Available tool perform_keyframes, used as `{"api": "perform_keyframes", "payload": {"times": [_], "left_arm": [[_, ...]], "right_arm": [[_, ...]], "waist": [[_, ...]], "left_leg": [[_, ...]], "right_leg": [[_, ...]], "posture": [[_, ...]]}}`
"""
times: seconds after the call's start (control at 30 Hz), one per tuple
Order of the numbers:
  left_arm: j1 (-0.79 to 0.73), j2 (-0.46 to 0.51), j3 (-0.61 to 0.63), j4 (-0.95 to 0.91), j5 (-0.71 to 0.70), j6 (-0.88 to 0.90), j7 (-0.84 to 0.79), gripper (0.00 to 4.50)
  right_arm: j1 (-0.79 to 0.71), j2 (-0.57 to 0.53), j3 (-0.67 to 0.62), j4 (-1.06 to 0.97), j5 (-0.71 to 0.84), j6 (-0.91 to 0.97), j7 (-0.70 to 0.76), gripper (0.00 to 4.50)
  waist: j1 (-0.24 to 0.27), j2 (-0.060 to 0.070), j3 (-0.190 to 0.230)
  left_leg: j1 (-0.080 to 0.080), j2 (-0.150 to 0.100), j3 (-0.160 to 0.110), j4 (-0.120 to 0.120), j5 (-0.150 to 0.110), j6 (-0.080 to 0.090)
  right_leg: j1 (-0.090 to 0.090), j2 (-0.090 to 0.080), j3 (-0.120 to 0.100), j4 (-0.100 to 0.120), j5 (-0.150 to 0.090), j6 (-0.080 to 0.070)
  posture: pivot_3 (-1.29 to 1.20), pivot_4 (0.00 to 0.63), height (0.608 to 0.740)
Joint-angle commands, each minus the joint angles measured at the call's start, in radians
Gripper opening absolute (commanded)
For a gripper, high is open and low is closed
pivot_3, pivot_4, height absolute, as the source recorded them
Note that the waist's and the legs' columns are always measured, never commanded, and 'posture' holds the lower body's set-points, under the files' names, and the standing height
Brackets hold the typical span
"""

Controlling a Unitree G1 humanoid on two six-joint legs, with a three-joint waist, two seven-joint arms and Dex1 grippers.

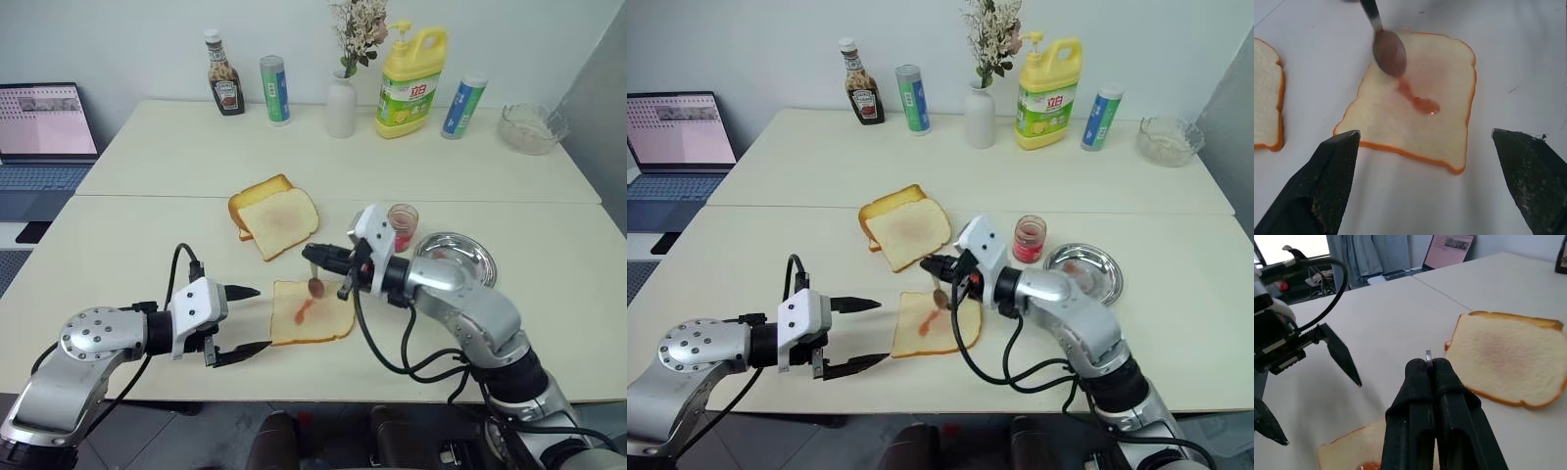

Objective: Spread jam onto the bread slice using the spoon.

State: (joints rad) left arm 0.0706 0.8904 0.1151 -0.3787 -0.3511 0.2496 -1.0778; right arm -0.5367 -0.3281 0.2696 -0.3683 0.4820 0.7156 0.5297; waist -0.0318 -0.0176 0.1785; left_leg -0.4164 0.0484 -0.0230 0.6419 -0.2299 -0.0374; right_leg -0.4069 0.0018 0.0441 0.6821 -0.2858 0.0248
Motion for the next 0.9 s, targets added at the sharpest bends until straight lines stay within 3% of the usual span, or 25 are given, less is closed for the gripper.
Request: {"api": "perform_keyframes", "payload": {"times": [0.03,0.23,0.43,0.63,0.9], "left_arm": [[0.003,0.0,0.025,-0.001,0.002,-0.026,0.006,4.5],[-0.007,-0.003,0.023,-0.008,0.001,-0.017,0.02,4.5],[-0.025,0.002,0.022,-0.005,-0.005,-0.004,0.029,4.5],[-0.044,0.001,0.014,-0.001,-0.003,0.003,0.029,4.5],[-0.071,0.004,0.006,0.024,0.001,0.0,0.019,4.5]], "right_arm": [[-0.024,0.032,-0.082,-0.043,0.095,0.078,-0.007,0.06],[-0.002,0.131,-0.07,0.056,0.112,0.124,-0.024,0.06],[-0.023,0.267,-0.147,0.251,0.128,0.144,-0.081,0.06],[-0.02,0.286,-0.194,0.34,0.138,0.198,-0.093,0.06],[0.002,0.257,-0.315,0.33,0.271,0.406,-0.113,0.06]], "waist": [[0.0,0.0,0.0],[-0.002,0.0,0.0],[-0.001,0.0,0.0],[-0.001,0.0,0.0],[-0.001,0.0,0.0]], "left_leg": [[0.0,0.0,0.0,0.0,0.0,0.0],[0.0,0.001,0.0,0.0,0.0,0.0],[0.0,0.0,0.0,0.0,0.0,0.0],[0.0,0.0,0.0,0.0,0.0,0.0],[0.0,0.0,0.0,0.0,0.0,0.0]], "right_leg": [[0.0,0.0,0.0,0.0,0.0,0.0],[0.0,0.001,0.0,0.0,0.0,0.0],[0.0,0.001,0.0,0.0,0.0,0.0],[0.0,0.0,0.0,0.001,0.0,0.0],[0.0,0.001,0.0,0.001,0.0,0.0]], "posture": [[0.0,0.15,0.74],[0.0,0.15,0.74],[0.0,0.15,0.74],[0.0,0.15,0.74],[0.0,0.15,0.74]]}}
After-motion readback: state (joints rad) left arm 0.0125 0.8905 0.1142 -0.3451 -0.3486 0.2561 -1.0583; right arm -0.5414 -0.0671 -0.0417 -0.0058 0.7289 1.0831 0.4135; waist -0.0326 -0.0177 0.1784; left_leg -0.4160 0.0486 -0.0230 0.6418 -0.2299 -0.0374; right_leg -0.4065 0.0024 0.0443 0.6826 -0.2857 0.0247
